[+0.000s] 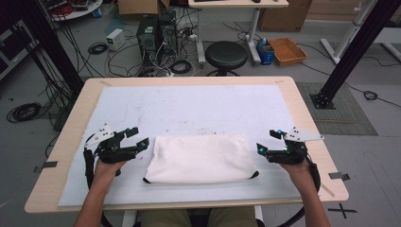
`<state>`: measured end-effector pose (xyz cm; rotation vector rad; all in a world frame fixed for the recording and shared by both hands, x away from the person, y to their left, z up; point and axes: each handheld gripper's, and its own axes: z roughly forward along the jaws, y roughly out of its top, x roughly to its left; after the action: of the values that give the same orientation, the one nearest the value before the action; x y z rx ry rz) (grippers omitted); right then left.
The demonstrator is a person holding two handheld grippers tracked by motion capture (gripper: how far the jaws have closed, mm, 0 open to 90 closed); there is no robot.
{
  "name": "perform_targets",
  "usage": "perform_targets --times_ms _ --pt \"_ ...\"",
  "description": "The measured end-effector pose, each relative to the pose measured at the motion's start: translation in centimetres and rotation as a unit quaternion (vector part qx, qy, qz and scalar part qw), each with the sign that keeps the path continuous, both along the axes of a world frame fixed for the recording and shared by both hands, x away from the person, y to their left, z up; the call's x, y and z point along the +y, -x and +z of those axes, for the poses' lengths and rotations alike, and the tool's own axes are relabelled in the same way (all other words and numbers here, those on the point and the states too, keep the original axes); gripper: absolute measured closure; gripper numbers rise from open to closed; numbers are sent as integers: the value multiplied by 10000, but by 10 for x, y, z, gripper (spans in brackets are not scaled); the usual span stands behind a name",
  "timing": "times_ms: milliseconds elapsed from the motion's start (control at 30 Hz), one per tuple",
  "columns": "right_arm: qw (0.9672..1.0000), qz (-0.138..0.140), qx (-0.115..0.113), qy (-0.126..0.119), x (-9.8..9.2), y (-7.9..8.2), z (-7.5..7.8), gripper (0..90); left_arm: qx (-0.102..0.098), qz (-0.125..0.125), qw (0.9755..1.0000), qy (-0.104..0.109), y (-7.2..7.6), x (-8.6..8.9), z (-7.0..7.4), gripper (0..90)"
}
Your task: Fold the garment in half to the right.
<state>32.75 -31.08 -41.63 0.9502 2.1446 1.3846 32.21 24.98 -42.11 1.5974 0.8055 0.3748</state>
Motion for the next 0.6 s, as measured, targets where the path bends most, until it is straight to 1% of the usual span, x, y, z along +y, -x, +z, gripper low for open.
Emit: perform_targets --times_ms 67,200,300,367,400,467,500,533,567,600 --pt "10000 -45 11 -14 -1 0 0 207 64 47 10000 -59 0 -1 -2 272" --pt "10000 -49 -5 -10 0 2 1 208 166 30 9997 -151 0 -2 -3 272" --pt "10000 -17 -10 9 2 1 1 208 312 62 9992 -250 1 -3 -3 272" --pt "10000 -6 2 20 3 0 1 208 525 38 9983 -268 3 -3 -4 272" --pt "10000 -17 -7 6 4 0 0 208 591 36 9980 -243 5 -4 -5 272" --pt "9999 -17 3 -107 4 0 0 208 742 1 9967 -328 11 -5 -7 272" --pt "9999 -17 4 -151 4 1 1 208 788 9 9962 -373 14 -6 -7 272" --pt "9998 -23 -2 -174 4 1 1 208 869 5 9954 -406 18 -6 -8 272" --pt "9998 7 -29 -188 4 2 1 208 899 6 9951 -409 21 -7 -9 272" --pt "9998 18 -11 -190 5 3 1 208 986 3 9942 -427 25 -7 -11 272"
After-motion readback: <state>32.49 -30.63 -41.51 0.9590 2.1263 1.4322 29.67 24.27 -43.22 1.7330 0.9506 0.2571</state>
